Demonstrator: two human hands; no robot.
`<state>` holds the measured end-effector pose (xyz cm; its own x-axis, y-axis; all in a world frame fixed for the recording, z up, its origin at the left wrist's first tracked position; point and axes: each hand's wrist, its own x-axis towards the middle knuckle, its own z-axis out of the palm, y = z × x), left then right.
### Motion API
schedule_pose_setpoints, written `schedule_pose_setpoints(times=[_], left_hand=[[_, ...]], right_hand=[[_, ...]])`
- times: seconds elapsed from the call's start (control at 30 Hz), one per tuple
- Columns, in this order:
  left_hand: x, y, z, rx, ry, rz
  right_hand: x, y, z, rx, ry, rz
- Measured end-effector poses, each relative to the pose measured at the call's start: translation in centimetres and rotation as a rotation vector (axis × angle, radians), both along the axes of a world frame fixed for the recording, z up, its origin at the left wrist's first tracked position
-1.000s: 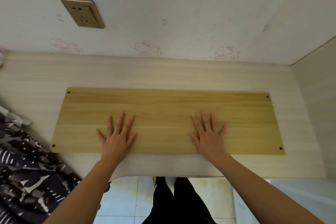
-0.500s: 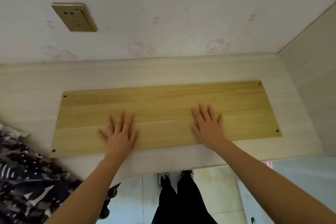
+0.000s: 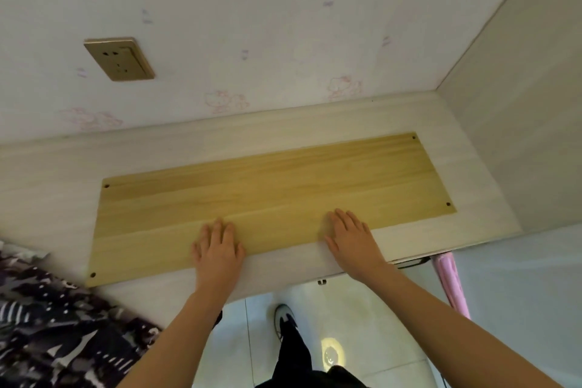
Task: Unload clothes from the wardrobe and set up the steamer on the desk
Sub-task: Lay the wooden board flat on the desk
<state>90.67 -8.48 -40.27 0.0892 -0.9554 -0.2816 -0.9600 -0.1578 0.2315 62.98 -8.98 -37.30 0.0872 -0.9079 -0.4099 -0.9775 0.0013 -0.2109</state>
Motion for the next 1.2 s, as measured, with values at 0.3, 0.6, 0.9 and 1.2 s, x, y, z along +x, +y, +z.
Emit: schedule_pose_setpoints(times=[0.3,0.6,0.9,1.2], left_hand=[[-4.7,5.3,1.9,-0.083,0.122,-0.139],[-11.0,15.8,5.0,-0.182,0.301,-0.315],[-17.4,24.0,8.5,-0.222,0.413,-0.624],[-22.7,25.0,9.1,-0.199,0.405,-1.081]], right_hand=[[-2.5,8.3,1.6,-0.013,-0.014,-0.057],[-4.6,21.8,6.0,-0.093,-0.06,-0.185],[-6.1,33.7,8.2,-0.23,-0.065,-0.445],[-6.2,40.2,7.3,-0.287,0.014,-0.814]])
